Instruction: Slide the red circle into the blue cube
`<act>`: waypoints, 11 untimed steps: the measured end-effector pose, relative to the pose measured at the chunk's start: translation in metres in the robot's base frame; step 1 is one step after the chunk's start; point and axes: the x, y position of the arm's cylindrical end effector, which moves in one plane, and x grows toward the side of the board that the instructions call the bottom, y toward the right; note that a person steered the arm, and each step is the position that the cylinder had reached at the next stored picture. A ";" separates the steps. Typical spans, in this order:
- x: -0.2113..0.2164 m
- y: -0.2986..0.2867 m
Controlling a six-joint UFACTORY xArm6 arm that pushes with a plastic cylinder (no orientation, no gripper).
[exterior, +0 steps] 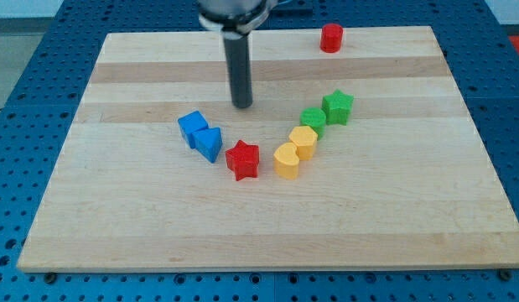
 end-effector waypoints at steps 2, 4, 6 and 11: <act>-0.034 0.107; -0.059 0.231; -0.130 0.196; -0.132 0.116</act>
